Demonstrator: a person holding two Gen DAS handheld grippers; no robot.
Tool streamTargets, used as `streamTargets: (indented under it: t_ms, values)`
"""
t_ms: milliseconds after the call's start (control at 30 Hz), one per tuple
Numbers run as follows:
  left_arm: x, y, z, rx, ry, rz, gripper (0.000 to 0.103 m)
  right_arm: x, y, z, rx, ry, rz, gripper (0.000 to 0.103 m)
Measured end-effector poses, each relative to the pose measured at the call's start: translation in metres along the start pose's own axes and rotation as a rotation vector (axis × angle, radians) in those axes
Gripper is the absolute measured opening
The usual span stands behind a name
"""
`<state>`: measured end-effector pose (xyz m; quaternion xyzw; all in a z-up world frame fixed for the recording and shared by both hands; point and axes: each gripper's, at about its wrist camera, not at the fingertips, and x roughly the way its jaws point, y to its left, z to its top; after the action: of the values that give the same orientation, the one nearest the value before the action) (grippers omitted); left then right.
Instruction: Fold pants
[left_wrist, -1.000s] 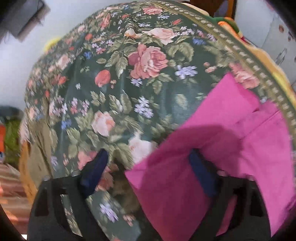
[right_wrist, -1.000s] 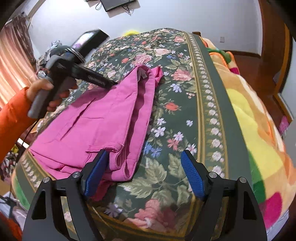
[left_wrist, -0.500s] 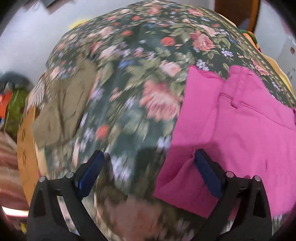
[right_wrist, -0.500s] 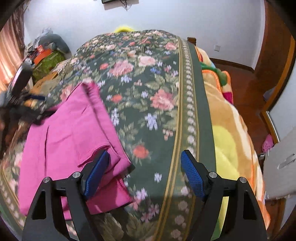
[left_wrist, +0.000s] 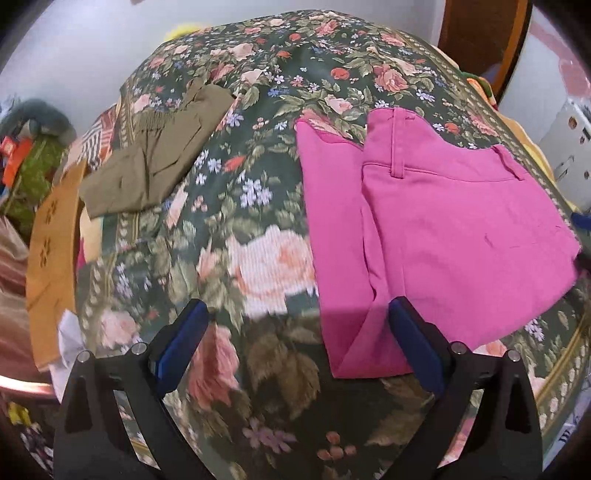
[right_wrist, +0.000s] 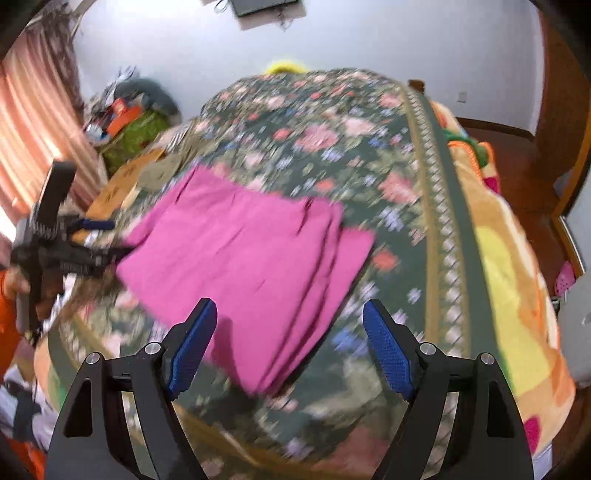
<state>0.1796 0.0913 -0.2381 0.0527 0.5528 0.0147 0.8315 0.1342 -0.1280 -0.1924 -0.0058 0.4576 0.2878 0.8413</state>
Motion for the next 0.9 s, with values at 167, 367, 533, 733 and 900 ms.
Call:
streamTargets:
  t_ms: [167,367,533,733,900]
  values:
    - [-0.011,0.006,-0.016,-0.090,-0.038,-0.026,0.086,0.015,0.001,-0.019,-0.021,0.028,0.018,0.068]
    - [-0.021,-0.001,-0.025,-0.090,-0.073,-0.020,0.058,0.016,-0.004,-0.013,-0.012,0.008,0.016,0.045]
    - [-0.021,0.001,-0.025,-0.103,-0.072,-0.034,0.057,0.021,-0.011,-0.010,-0.002,0.017,0.013,0.045]
    - [-0.030,0.022,-0.019,-0.090,-0.055,0.010,0.056,0.005,-0.015,-0.006,0.000,0.036,0.004,0.045]
    - [-0.042,0.041,0.000,-0.141,-0.100,-0.084,0.057,0.000,-0.026,0.006,0.027,0.007,-0.047,0.058]
